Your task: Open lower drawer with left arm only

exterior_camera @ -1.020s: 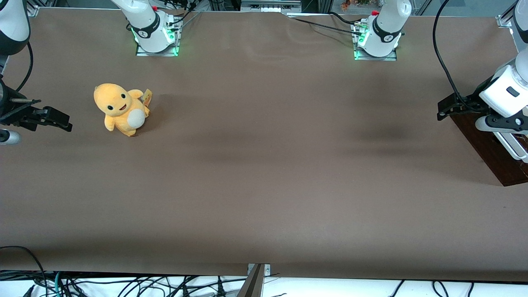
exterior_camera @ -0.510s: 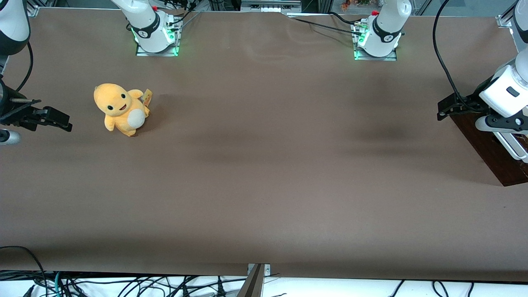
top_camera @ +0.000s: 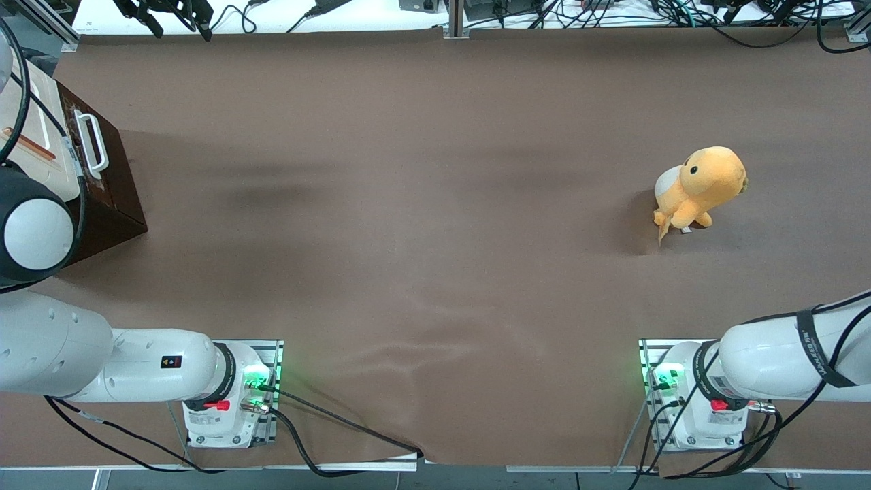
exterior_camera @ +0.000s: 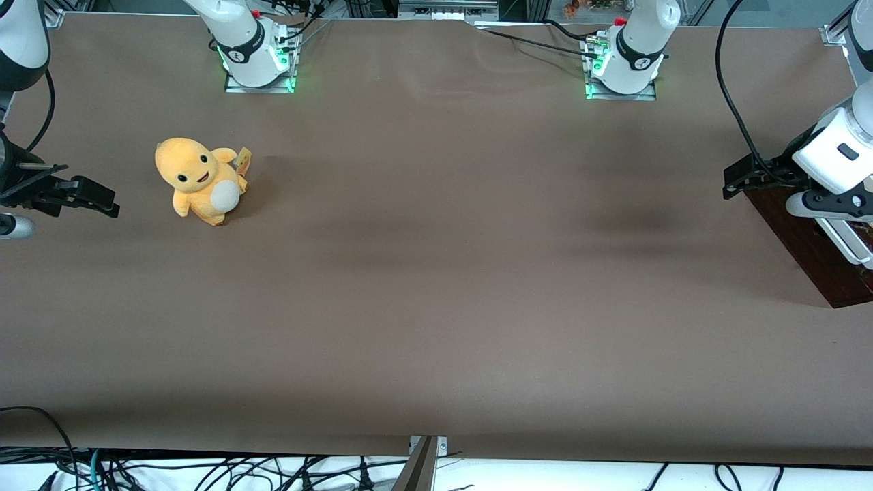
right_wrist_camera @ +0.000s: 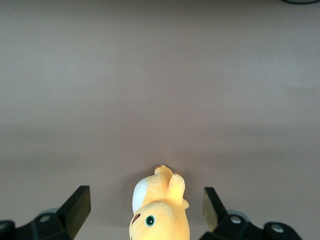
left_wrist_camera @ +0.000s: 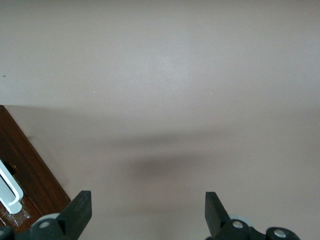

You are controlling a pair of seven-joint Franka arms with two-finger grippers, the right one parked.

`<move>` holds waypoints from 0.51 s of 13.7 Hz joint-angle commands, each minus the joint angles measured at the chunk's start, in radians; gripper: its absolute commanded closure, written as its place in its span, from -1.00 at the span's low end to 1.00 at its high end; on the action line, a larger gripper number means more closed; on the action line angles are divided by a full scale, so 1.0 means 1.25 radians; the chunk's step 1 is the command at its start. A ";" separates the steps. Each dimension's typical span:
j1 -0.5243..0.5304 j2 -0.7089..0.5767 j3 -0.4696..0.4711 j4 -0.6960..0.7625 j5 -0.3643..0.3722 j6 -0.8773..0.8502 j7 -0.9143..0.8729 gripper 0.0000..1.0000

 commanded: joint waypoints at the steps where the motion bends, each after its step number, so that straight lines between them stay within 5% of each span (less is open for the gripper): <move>1: 0.003 0.001 0.001 0.007 -0.018 -0.004 0.017 -1.00; 7: 0.003 0.016 0.001 0.007 -0.017 -0.006 -0.007 -1.00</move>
